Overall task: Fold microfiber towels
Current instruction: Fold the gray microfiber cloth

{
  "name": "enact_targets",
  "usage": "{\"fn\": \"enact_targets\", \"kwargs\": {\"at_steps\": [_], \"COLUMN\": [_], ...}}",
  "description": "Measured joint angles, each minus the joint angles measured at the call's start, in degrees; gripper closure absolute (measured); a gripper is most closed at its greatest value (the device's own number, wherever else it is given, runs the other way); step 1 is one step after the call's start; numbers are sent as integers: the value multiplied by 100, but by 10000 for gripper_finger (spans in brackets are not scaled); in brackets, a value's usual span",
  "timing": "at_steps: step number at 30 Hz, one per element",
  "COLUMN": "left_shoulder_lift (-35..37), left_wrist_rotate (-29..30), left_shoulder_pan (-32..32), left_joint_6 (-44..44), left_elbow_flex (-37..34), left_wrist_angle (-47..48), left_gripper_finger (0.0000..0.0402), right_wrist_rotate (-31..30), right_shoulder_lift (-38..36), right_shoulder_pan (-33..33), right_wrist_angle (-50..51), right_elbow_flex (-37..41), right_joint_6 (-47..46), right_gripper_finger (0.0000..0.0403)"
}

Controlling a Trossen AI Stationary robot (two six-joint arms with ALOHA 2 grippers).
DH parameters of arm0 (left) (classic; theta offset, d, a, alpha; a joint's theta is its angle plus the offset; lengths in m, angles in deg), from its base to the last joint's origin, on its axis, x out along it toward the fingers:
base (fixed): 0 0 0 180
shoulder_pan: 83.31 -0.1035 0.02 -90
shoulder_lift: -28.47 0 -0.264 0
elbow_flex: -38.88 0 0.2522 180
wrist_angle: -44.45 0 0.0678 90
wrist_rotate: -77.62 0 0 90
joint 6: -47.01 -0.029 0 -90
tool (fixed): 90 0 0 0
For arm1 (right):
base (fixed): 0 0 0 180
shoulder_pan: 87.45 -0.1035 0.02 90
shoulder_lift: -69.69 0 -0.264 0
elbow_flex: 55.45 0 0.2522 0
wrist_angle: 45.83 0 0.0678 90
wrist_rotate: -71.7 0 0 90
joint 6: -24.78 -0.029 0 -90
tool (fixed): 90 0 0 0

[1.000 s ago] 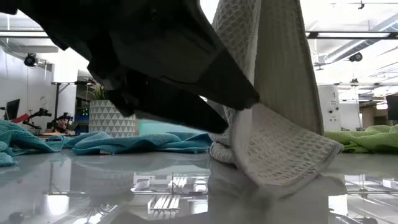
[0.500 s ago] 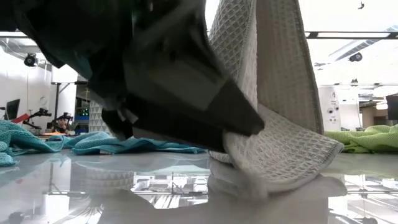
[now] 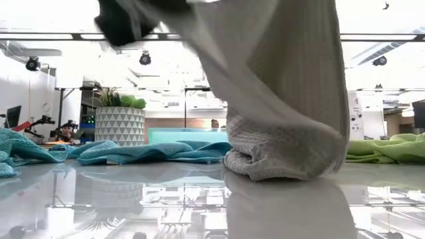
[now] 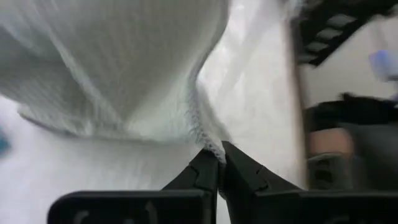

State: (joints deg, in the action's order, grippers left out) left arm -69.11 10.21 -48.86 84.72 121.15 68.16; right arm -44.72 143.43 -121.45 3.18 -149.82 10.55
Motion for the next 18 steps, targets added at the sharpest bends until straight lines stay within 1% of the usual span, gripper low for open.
{"fn": "enact_targets", "kwargs": {"at_steps": [3,6,10,12,16,18], "left_shoulder_lift": [866,1613,2475,2876,3568,3896], "left_wrist_rotate": [-40,-266,-434,-579,-628,-646], "left_shoulder_pan": [-16,-80,-214,-316,-606,-808], "left_joint_6": [-358,-779,-1099,-1267,-1539,-1717], "left_elbow_flex": [-1,-42,-28,-32,-5,19], "left_wrist_angle": [352,557,846,937,1246,1331], "left_gripper_finger": [401,401,401,401,401,401], "right_wrist_rotate": [413,809,902,755,-129,-458], "right_shoulder_lift": [0,-1,-37,-42,-48,-54], "right_shoulder_pan": [0,2,-2,5,70,179], "right_wrist_angle": [592,1034,1685,2038,2605,2781], "right_elbow_flex": [-373,-755,-1223,-1475,-1939,-2117], "right_joint_6": [93,226,407,498,794,1012], "right_gripper_finger": [394,394,394,394,394,394]}}
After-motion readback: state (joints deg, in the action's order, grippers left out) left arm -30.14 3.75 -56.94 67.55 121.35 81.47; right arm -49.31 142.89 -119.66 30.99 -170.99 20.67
